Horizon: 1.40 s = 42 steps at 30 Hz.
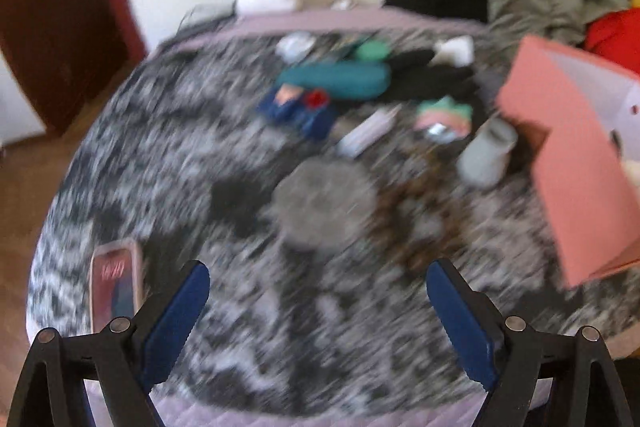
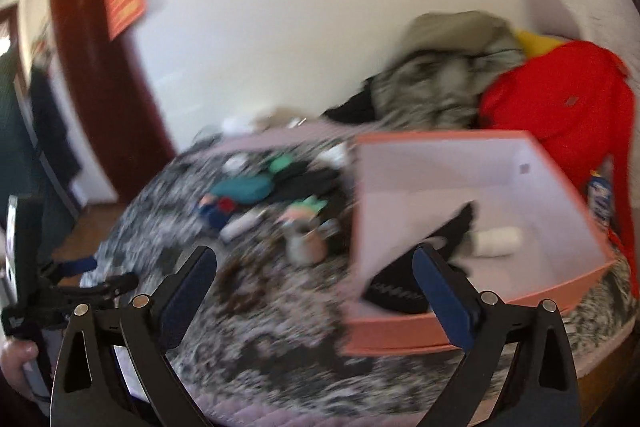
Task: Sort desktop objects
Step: 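Carry the pill bottle and glove into the pink box and release both, then grasp the clear flower container with the left tool while the right grasps the bead bracelet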
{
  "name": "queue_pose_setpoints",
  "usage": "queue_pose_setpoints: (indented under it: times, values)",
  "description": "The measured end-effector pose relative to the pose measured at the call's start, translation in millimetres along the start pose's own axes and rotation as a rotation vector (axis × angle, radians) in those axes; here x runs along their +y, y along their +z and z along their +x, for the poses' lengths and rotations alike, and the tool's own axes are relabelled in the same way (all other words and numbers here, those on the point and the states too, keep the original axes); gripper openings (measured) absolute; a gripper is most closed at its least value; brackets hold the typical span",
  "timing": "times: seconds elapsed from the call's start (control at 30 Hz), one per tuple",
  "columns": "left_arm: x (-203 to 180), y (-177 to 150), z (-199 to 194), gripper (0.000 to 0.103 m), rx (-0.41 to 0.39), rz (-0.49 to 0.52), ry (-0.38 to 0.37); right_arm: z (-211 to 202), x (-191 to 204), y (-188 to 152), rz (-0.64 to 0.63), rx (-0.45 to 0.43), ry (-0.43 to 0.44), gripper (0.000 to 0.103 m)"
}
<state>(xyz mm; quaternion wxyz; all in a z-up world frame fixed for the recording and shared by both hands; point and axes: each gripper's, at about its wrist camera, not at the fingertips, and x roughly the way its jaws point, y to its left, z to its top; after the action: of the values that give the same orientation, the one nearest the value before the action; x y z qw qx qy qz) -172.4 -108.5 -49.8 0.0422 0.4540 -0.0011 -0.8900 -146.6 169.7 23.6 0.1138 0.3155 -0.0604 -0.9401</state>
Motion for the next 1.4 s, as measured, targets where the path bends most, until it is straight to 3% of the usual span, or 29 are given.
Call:
queue_pose_setpoints:
  times: [0.17,0.33,1.0,1.17,1.2,1.23,1.27,1.4]
  values:
    - [20,-15,28,0.092,0.053,-0.037,-0.008,57,47,-31,-0.071,0.150,0.033,0.100]
    - [21,-19,57,0.092,0.083,-0.027,-0.011,109,62,-56,-0.074,0.271,0.019,0.100]
    - [-10,9,163,0.092,0.181,0.055,-0.030,245,50,-57,-0.036,0.441,-0.074,0.084]
    - [-17,22,179,0.094,0.168,0.052,-0.039,273,55,-59,-0.092,0.447,-0.116,0.077]
    - [-19,24,182,0.095,0.164,0.050,-0.040,275,58,-58,-0.122,0.435,-0.129,0.066]
    - [-20,26,184,0.097,0.161,0.049,-0.042,278,60,-58,-0.152,0.422,-0.142,0.039]
    - [-21,28,186,0.098,0.158,0.047,-0.043,277,63,-56,-0.180,0.409,-0.150,0.019]
    - [-25,37,195,0.102,0.144,0.041,-0.048,271,55,-53,-0.187,0.370,-0.204,0.020]
